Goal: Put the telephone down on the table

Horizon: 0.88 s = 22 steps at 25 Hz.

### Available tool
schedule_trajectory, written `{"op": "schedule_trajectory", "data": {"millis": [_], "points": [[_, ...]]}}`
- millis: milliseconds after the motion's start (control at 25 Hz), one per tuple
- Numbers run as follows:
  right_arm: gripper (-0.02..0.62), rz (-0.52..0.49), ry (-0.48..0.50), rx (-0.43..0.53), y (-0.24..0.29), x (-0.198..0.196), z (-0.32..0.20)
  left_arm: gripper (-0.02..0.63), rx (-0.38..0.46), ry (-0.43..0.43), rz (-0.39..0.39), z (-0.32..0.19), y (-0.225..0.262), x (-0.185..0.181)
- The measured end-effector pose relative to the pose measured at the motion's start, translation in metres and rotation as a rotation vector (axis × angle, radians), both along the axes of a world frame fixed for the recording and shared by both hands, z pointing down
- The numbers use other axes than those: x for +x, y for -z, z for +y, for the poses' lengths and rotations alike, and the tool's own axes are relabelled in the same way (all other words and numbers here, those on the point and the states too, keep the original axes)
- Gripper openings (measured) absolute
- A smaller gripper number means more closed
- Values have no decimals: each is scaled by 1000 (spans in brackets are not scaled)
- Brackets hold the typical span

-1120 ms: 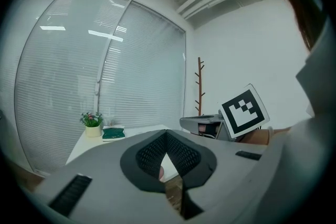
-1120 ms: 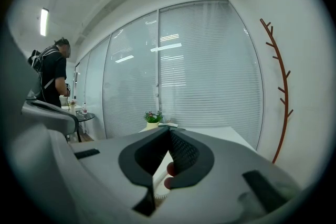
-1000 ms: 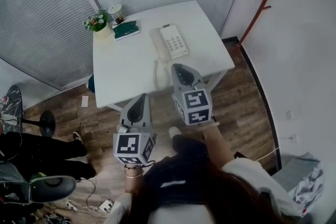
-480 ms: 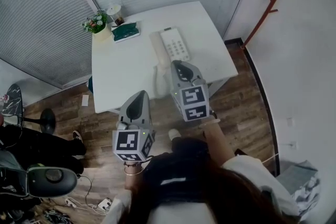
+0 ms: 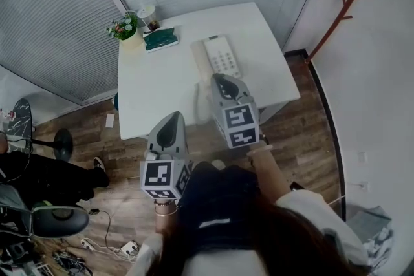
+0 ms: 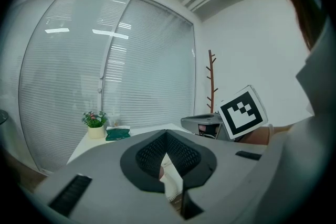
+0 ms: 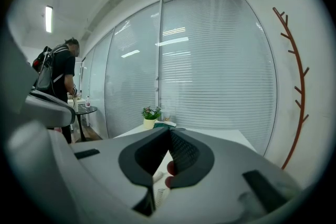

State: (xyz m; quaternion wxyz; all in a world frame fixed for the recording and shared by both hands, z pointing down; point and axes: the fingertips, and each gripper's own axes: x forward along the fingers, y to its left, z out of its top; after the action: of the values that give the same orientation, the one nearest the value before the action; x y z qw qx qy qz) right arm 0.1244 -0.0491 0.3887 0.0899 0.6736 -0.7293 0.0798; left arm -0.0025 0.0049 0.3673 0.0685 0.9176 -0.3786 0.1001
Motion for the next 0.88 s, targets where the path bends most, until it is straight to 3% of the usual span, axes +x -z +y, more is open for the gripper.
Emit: {"op": "schedule_trajectory", "data": {"millis": [880], "points": [[3,52,-43,-53,-21,8,-50,-2,6,-2,-20,-45,-6,0]]}}
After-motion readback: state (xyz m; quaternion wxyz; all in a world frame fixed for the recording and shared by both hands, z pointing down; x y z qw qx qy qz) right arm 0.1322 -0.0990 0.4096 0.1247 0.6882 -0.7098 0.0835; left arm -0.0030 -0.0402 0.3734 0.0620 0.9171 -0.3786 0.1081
